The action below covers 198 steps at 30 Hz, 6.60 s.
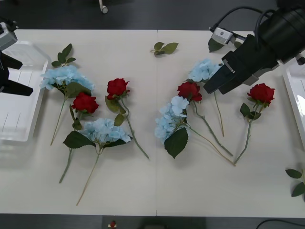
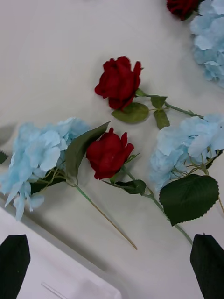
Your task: Put the red flowers into the right box and the blue flowers into the left box
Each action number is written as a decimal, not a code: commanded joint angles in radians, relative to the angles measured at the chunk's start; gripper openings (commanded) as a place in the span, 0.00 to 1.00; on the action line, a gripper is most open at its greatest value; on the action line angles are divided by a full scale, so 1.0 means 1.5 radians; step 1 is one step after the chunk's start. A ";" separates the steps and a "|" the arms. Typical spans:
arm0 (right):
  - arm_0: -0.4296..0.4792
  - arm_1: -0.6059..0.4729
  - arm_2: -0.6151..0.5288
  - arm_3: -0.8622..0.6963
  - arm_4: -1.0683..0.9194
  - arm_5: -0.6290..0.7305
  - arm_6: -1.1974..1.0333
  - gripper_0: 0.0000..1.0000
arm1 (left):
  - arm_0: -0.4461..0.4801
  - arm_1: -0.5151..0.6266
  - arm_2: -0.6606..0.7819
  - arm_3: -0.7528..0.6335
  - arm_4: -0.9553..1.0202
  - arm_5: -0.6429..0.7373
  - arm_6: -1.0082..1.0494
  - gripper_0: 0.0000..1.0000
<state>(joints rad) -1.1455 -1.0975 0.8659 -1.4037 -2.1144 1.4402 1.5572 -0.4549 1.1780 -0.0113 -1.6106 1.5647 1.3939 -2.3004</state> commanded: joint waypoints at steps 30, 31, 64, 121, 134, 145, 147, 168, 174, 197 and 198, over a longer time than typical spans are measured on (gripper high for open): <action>0.133 -0.046 0.000 0.128 0.356 -0.130 -0.347 1.00 | -0.030 -0.007 -0.243 0.001 -0.251 -0.179 0.474 1.00; 0.137 -0.046 0.000 0.127 0.357 -0.138 -0.342 1.00 | -0.030 -0.007 -0.250 0.003 -0.255 -0.187 0.476 1.00; 0.229 0.006 0.082 0.125 0.453 -0.362 -0.202 1.00 | -0.166 -0.096 -0.458 0.217 -0.297 -0.329 0.478 1.00; 0.222 0.067 0.116 0.161 0.551 -0.363 -0.198 0.00 | -0.175 -0.149 -0.461 0.253 -0.323 -0.327 0.476 0.00; 0.119 0.013 0.116 0.124 0.539 -0.310 -0.161 0.00 | -0.174 -0.092 -0.240 0.168 -0.297 -0.133 0.391 0.00; 0.027 -0.106 0.115 0.108 0.569 -0.241 -0.119 0.00 | -0.174 -0.059 -0.022 0.184 -0.279 0.039 0.267 0.00; 0.027 -0.125 0.116 0.112 0.585 -0.238 -0.111 0.00 | -0.174 -0.049 -0.003 0.204 -0.275 0.043 0.242 0.00; 0.063 -0.022 0.140 0.528 0.677 -0.404 0.105 0.00 | -0.176 -0.008 -0.095 0.435 -0.343 -0.164 0.181 0.00; 0.097 0.013 0.140 0.579 0.721 -0.456 0.102 0.00 | -0.176 -0.036 -0.150 0.469 -0.356 -0.210 0.189 0.00; 0.138 0.025 0.125 0.545 0.744 -0.463 0.121 1.00 | -0.176 -0.126 -0.260 0.557 -0.406 -0.333 0.213 0.03; 0.138 0.025 0.116 0.536 0.741 -0.455 0.125 1.00 | -0.175 -0.126 -0.260 0.553 -0.409 -0.336 0.213 0.53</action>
<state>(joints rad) -0.9225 -1.0602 1.0616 -0.5703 -0.9996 0.7435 1.7045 -0.6863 0.9711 -0.4240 -0.7707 0.9626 0.9027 -2.0109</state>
